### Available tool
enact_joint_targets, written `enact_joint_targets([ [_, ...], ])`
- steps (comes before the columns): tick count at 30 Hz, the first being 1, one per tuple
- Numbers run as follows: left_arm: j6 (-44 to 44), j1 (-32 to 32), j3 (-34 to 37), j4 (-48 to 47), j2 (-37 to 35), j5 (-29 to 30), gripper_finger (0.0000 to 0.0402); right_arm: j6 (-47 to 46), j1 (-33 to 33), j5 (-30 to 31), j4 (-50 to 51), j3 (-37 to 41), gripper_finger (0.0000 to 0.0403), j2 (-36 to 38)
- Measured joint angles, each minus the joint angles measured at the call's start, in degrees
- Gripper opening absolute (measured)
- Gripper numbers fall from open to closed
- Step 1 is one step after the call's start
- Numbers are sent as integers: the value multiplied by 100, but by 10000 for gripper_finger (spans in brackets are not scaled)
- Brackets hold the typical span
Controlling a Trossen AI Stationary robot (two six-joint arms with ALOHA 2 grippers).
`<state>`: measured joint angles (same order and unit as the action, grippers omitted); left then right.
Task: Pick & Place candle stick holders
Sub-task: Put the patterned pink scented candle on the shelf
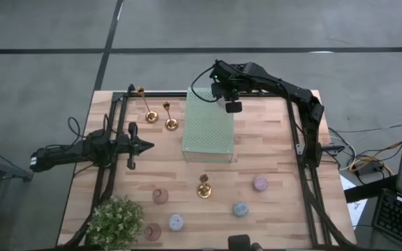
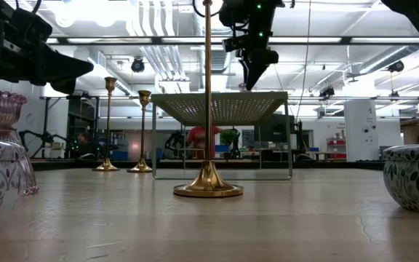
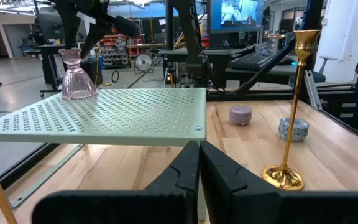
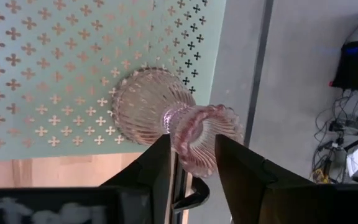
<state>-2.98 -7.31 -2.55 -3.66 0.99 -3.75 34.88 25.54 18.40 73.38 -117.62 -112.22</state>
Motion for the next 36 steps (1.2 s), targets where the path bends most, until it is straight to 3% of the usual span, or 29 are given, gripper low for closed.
enact_joint_targets([
  [14, -1, 1, 0, 0, 2, 0, 19, -724, -56, -40, 655, -492, 160, 459],
  [19, 0, 1, 0, 0, 2, 0, 19, -1323, -246, -603, 1016, -484, 168, 769],
  [23, -2, 2, 0, 0, 2, 0, 19, -1737, -587, -1233, 1197, -425, 172, 999],
  [30, -1, 1, 0, 0, 2, 0, 19, -2412, -1614, -1291, 1679, -342, 174, 1112],
  [36, -2, 2, 0, 0, 2, 0, 19, -3059, -2597, -1315, 1667, 251, 184, 1437],
])
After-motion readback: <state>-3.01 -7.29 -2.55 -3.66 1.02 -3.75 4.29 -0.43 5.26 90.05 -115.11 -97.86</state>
